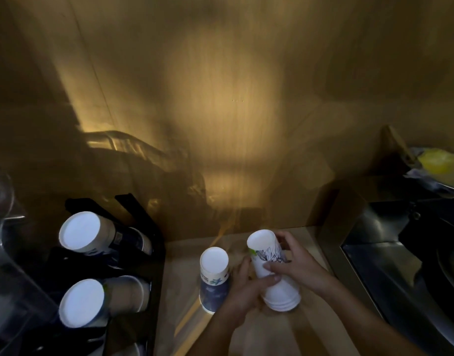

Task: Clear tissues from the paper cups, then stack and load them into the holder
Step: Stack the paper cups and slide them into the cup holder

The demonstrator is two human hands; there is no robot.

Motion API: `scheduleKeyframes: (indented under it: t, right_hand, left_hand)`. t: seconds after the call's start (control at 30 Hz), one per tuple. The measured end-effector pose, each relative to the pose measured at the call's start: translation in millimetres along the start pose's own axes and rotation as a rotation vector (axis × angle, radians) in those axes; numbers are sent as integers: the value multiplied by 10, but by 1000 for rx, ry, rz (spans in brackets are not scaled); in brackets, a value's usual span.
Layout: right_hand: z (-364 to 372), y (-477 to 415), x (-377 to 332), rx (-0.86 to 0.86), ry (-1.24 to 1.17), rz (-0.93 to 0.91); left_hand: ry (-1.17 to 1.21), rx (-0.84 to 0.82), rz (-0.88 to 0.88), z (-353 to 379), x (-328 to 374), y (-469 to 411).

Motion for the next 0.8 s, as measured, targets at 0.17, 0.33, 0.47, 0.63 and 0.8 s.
scheduleKeyframes:
  t: [0.17, 0.33, 0.47, 0.63, 0.8]
  right_hand:
    - [-21, 63, -169, 48, -57, -55]
    - [-160, 120, -626, 101, -102, -192]
    - [-180, 194, -1127, 135, -116, -359]
    - [-58, 247, -1685, 114, -119, -534]
    - [226, 338, -2123, 55, -114, -667]
  left_hand:
    - [17, 38, 108, -5, 215, 135]
    - [5, 59, 307, 27, 627, 333]
    - [-33, 142, 493, -64, 1057, 677]
    - [-138, 196, 654, -270, 1471, 1174]
    - [-220, 292, 769, -558, 1666, 1685]
Point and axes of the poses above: each hand's wrist, its own y-axis away from the middle knuckle, its own z-axis out of the palm, x = y × z, the point moved 3 cm from there along -y, towards the middle knuckle, and after that the axes turned 10 degrees about y, right-handed, at the moved point
